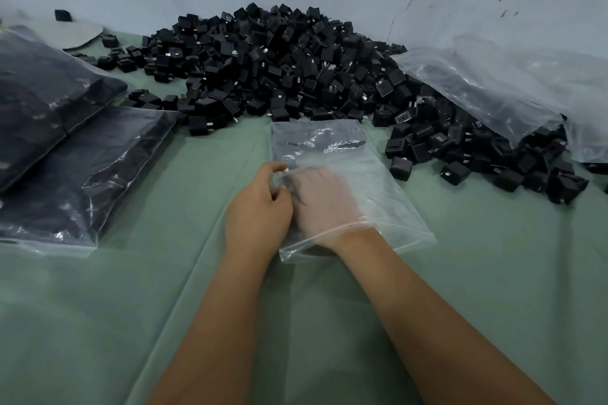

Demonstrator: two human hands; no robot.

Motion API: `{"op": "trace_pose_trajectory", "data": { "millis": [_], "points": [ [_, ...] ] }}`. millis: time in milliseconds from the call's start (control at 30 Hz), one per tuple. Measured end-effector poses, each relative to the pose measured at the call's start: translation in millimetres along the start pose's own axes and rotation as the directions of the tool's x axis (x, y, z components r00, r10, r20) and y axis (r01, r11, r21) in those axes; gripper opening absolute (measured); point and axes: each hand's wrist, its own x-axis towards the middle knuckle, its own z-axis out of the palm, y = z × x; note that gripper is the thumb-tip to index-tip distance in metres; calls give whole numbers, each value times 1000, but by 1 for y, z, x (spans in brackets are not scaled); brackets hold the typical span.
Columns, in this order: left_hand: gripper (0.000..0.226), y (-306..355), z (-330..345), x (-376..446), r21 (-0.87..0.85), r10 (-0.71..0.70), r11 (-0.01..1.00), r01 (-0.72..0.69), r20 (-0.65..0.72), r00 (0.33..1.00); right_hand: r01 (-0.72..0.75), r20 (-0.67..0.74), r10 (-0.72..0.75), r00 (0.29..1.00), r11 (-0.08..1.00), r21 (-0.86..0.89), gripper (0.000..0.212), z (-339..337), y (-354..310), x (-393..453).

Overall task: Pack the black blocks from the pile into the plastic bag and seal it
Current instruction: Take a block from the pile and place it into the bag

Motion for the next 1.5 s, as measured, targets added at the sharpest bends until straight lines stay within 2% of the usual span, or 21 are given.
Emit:
{"op": "trace_pose_trajectory", "data": {
  "millis": [167, 333, 467, 500, 567, 600, 633, 667, 733, 800, 833, 900, 967, 1000, 1067, 1133, 1200, 1333, 1400, 1500],
  "points": [
    [41, 1, 0, 0, -31, -32, 999, 32, 7, 999, 8, 3, -7, 1000, 990, -143, 39, 11, 1, 10],
    [42, 1, -3, 1, 93, 21, 996, -19, -24, 999, 49, 13, -47, 999, 984, -169, 39, 7, 4, -3],
    [41, 1, -2, 4, 239, 15, 971, -13, -6, 1000, 12, 225, -1, 974, 999, -49, 49, -8, 3, -32],
    [40, 0, -1, 4, 264, 12, 965, -11, -1, 1000, 26, 238, -16, 971, 999, -36, 48, -11, 4, -43],
    [39, 2, 0, 3, 286, 10, 958, -8, -6, 1000, 138, 101, -135, 986, 990, -22, 38, -19, 8, -68],
    [39, 2, 0, 2, 291, 13, 957, -9, -14, 1000, 223, -54, -222, 973, 975, 4, 33, -27, 9, -79],
    [39, 3, 0, 2, 294, 18, 956, -10, -22, 1000, 319, -242, -303, 922, 947, 30, 30, -34, 10, -86],
    [39, 3, 0, 3, 295, 21, 955, -13, -25, 999, 393, -443, -341, 829, 919, 29, 30, -41, 13, -90],
    [40, 2, -1, 3, 292, 26, 956, -20, -18, 999, 405, -718, -275, 640, 914, 11, 34, -54, 22, -89],
    [38, 0, -1, 5, 291, 28, 956, -22, -17, 999, 333, -839, -28, 543, 925, 184, 29, -63, 39, -78],
    [37, 0, -1, 4, 296, 30, 955, -21, -26, 999, 286, -834, 158, 529, 892, 351, 24, -64, 50, -73],
    [34, -1, 0, 3, 301, 42, 953, -24, -51, 998, 156, -676, 501, 540, 730, 666, 23, -63, 75, -66],
    [33, -1, 1, 3, 310, 62, 950, -41, -58, 996, -41, -452, 654, 607, 593, 804, 30, -51, 98, -63],
    [32, -2, 1, 3, 321, 76, 946, -54, -57, 995, -166, -342, 660, 669, 581, 797, 39, -44, 106, -63],
    [31, -4, 3, 4, 324, 110, 942, -84, -64, 992, -350, -156, 597, 787, 640, 684, 55, -33, 117, -62],
    [29, -4, 3, 5, 263, 151, 957, -125, -81, 985, -380, -89, 532, 842, 703, 602, 49, -30, 119, -59],
    [28, -1, 3, 4, 168, 197, 969, -182, -74, 978, -352, -129, 534, 836, 701, 620, 39, -29, 118, -59],
    [31, 5, 1, 1, -19, 232, 973, -232, -28, 972, -302, -280, 644, 712, 640, 706, 29, -31, 118, -65],
    [33, 9, 1, -2, -119, 239, 964, -238, -10, 971, -319, -217, 628, 747, 626, 712, 44, -30, 122, -64],
    [35, 12, 1, -5, -175, 259, 954, -245, 66, 964, -341, -129, 508, 852, 724, 599, 59, -27, 124, -62]
  ]
}}
